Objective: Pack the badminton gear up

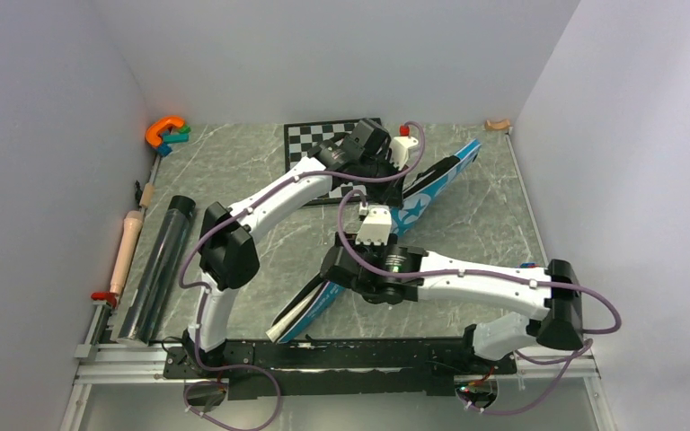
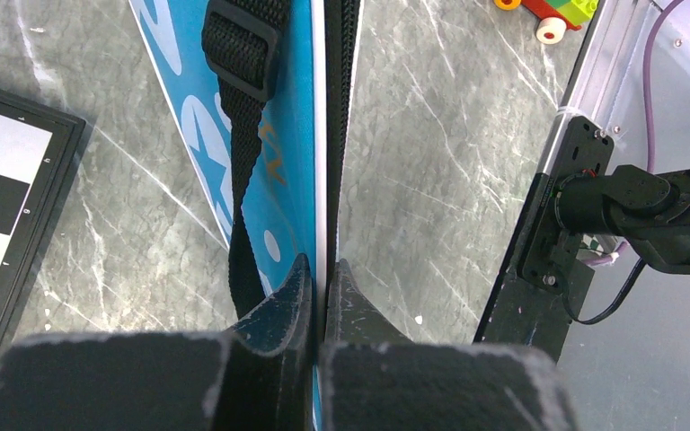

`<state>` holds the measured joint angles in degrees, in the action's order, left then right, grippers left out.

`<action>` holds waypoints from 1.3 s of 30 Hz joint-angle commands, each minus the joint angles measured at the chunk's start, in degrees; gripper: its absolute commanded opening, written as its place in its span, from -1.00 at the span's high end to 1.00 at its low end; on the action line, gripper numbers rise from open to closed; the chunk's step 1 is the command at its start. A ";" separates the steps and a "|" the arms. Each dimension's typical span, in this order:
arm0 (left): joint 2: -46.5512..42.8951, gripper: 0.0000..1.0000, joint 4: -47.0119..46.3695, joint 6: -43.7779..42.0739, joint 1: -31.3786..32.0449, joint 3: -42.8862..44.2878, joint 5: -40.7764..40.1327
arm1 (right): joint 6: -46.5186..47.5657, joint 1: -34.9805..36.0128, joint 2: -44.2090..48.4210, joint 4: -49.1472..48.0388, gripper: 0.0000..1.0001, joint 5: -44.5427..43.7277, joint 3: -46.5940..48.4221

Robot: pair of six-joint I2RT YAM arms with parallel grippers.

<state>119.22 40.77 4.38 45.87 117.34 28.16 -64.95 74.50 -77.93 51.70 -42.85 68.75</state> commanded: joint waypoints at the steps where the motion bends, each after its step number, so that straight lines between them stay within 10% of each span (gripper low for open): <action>1: -6.33 1.00 -4.74 1.41 0.57 0.72 0.16 | -5.00 0.36 -2.08 4.49 -0.54 -11.32 3.17; 13: -7.53 1.00 -4.79 1.43 0.88 -1.11 -2.01 | 4.94 0.45 6.33 -16.61 -0.41 -11.73 -6.27; 25: -7.96 1.00 -4.34 1.03 1.87 -0.47 -3.62 | 3.61 -4.29 -0.05 -15.72 -0.45 -12.40 -4.85; 39: -10.07 1.00 -3.44 -0.49 1.28 -0.81 -6.23 | -0.88 -6.10 6.65 -9.63 1.00 -10.32 -9.94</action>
<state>115.72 40.23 4.16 47.51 115.48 22.44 -64.23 68.53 -75.61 36.47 -52.86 60.20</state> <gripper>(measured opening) 0.036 0.052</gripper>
